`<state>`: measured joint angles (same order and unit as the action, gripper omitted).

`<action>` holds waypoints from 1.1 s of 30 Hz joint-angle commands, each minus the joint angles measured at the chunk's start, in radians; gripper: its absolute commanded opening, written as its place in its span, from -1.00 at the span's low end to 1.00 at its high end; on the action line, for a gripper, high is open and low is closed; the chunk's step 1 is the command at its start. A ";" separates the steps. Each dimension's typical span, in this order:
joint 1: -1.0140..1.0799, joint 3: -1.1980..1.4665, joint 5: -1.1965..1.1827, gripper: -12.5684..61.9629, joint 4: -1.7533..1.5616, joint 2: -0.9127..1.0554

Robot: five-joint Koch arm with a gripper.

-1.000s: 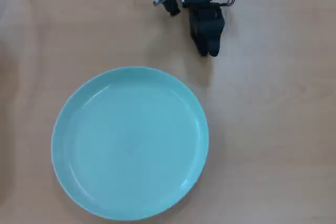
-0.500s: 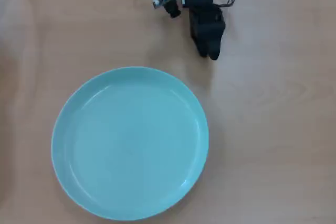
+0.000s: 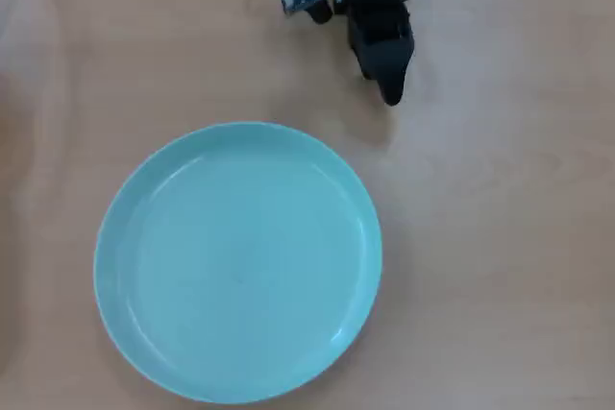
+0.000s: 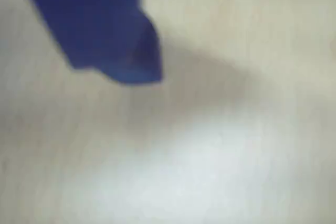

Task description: Move the green bowl from right to left

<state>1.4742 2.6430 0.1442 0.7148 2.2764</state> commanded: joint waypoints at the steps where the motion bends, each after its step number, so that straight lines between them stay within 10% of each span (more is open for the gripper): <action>1: -0.015 -0.130 0.003 0.50 0.044 0.092; 33: 0.018 -1.014 -0.201 0.50 0.773 -0.110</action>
<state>1.4834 1.7288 0.0000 1.4557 2.1875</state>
